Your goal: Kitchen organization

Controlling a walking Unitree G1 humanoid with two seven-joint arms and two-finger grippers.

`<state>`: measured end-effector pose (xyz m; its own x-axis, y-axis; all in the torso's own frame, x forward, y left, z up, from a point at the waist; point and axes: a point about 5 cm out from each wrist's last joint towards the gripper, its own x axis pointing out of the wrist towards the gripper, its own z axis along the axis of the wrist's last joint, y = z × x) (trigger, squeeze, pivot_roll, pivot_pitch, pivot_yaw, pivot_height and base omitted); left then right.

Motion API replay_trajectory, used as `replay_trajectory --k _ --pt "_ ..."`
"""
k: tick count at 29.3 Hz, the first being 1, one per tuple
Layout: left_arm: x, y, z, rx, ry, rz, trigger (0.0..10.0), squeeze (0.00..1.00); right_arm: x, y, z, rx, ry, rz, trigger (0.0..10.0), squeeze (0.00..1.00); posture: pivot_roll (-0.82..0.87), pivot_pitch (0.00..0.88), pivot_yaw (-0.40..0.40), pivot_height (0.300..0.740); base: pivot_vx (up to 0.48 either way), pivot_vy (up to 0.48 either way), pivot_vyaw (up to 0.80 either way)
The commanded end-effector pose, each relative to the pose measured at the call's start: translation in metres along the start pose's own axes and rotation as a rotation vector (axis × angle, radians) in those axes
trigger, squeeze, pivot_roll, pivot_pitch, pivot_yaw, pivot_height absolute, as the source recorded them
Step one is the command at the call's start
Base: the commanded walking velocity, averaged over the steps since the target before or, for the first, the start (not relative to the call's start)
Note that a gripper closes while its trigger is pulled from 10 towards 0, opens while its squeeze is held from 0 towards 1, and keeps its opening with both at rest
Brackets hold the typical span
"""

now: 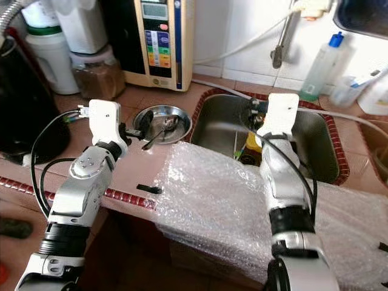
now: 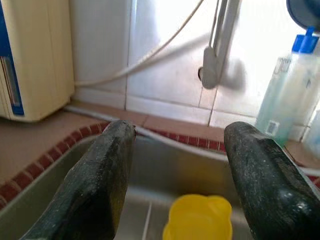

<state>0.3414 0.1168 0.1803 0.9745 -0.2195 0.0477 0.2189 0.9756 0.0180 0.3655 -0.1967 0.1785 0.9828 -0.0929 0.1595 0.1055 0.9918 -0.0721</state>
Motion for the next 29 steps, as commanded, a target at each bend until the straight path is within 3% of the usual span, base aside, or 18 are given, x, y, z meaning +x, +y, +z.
replay_trajectory --k 1,25,29 --pt "0.000 -0.001 0.004 -0.002 -0.011 -0.010 10.0 0.00 0.001 -0.003 0.005 -0.008 -0.015 -0.003 10.0 0.00 0.00 0.000 0.020 0.740 0.000 0.000 0.00" --pt "0.000 -0.001 0.004 -0.002 -0.011 -0.010 10.0 0.00 0.001 -0.003 0.005 -0.008 -0.015 -0.003 10.0 0.00 0.00 0.000 0.020 0.740 0.000 0.000 0.00" --pt "-0.003 -0.009 -0.004 -0.022 0.015 -0.052 10.0 0.00 -0.016 -0.012 0.000 -0.037 0.022 0.052 10.0 0.00 -0.03 0.000 0.003 0.740 0.000 0.000 0.00"
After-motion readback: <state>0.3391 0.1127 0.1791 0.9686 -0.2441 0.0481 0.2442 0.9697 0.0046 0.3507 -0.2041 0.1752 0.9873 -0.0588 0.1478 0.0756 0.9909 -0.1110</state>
